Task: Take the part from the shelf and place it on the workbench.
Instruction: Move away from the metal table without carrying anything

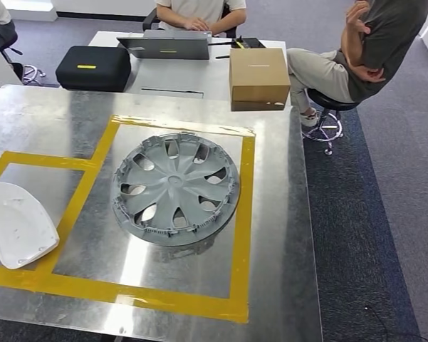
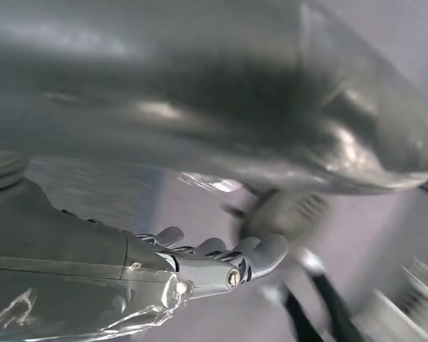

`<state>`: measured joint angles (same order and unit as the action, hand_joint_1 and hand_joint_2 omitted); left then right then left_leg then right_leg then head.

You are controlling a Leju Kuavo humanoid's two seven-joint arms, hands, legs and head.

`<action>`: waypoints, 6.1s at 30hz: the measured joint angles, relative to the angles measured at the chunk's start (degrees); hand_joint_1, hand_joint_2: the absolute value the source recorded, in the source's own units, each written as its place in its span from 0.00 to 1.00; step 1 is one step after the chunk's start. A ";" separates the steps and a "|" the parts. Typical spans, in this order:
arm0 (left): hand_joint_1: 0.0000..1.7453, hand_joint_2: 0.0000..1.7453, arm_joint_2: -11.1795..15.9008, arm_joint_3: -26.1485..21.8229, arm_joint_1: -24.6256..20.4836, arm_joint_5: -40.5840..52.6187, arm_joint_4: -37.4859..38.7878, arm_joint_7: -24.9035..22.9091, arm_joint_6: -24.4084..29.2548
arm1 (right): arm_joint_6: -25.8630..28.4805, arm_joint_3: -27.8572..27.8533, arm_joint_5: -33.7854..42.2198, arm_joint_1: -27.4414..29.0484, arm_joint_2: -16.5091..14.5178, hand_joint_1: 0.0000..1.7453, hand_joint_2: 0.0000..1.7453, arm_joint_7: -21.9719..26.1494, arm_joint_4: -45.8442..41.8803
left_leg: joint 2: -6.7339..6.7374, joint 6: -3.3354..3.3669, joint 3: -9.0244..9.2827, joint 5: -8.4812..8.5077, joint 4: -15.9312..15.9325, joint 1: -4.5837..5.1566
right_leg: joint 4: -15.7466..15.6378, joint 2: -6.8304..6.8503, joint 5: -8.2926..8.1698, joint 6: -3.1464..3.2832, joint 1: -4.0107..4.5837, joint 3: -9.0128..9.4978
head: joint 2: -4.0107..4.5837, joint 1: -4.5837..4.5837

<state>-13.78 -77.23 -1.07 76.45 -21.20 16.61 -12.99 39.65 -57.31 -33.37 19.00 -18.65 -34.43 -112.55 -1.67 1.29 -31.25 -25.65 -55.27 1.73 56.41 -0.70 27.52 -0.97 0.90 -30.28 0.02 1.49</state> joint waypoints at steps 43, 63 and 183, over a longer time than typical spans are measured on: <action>0.00 0.00 -4.69 11.34 -1.16 12.33 1.15 7.12 10.81 | -41.33 17.51 2.56 -15.38 2.96 0.00 0.00 22.92 84.45 | 0.57 0.86 0.00 0.66 -0.08 -0.12 | 4.97 0.16 1.85 -1.74 -0.91 -0.34 | 0.00 -0.10; 0.00 0.00 -4.99 17.67 -0.87 13.52 -0.92 -1.23 4.46 | -41.95 11.78 0.77 -17.87 2.23 0.00 0.00 22.54 88.95 | 0.92 -2.61 4.45 -3.41 0.24 -2.31 | 1.24 0.93 -5.21 -2.26 -1.67 -5.13 | 0.00 1.28; 0.00 0.00 6.44 5.54 -3.16 -10.82 5.29 -2.93 0.93 | -54.81 -16.12 -1.33 -23.94 7.53 0.00 0.00 38.56 95.82 | 1.30 -2.77 6.17 -3.67 -0.59 -2.03 | 0.32 0.32 -6.81 0.13 -0.02 -6.34 | 0.00 0.78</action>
<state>-7.34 -71.69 -4.23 65.63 -15.90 13.68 -12.06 -15.16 -73.43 -34.69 -4.94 -11.11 4.13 -16.73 -0.38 -1.47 -25.08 -29.32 -55.86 -0.30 56.73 -0.38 20.70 -0.85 0.88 -36.62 0.02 2.27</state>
